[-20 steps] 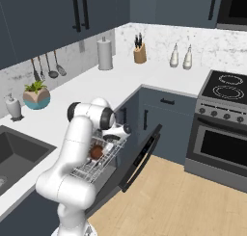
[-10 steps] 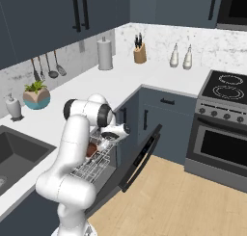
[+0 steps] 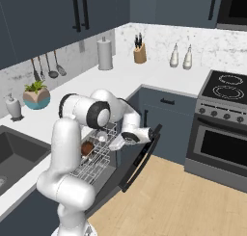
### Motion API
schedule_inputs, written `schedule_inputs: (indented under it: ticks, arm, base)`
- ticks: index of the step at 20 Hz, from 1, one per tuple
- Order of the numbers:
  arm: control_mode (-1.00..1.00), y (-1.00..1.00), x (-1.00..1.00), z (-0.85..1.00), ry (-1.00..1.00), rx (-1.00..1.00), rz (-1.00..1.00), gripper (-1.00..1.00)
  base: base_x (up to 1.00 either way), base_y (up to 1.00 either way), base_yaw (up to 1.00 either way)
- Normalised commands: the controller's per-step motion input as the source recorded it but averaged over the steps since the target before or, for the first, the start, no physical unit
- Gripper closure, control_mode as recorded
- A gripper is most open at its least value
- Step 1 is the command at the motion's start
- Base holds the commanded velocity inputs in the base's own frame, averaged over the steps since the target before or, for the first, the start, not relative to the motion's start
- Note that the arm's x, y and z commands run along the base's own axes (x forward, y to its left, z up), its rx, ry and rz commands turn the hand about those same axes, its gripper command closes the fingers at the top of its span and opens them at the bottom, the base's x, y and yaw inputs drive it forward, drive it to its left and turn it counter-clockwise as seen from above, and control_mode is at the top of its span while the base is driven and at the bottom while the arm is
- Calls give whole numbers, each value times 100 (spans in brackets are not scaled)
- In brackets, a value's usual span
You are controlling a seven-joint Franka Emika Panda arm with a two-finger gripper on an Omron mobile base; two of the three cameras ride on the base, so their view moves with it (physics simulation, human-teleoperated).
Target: Pick up the cup and bowl from the counter, place them in the dishwasher, and close the dishwasher door.
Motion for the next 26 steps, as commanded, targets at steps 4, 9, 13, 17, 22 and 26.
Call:
schedule_inputs:
  ticks: [4, 9, 13, 17, 22, 26]
  arm:
    - [-100, -65, -55, 100, 0, 18, 0, -100]
    - [-100, -70, -83, 100, 0, 11, 0, -100]
    - [-100, -100, -100, 86, 0, 6, 0, -100]
    - [-100, -100, -81, 14, 1, 0, 0, -100]
    - [-100, -98, -54, -72, 6, 0, 0, -100]
    - [-100, -42, -29, -100, -1, 5, 2, -100]
  base:
    - [0, 0, 0]
    - [0, 0, 0]
    - [0, 0, 0]
    - [0, 0, 0]
    - [0, 0, 0]
    - [0, 0, 0]
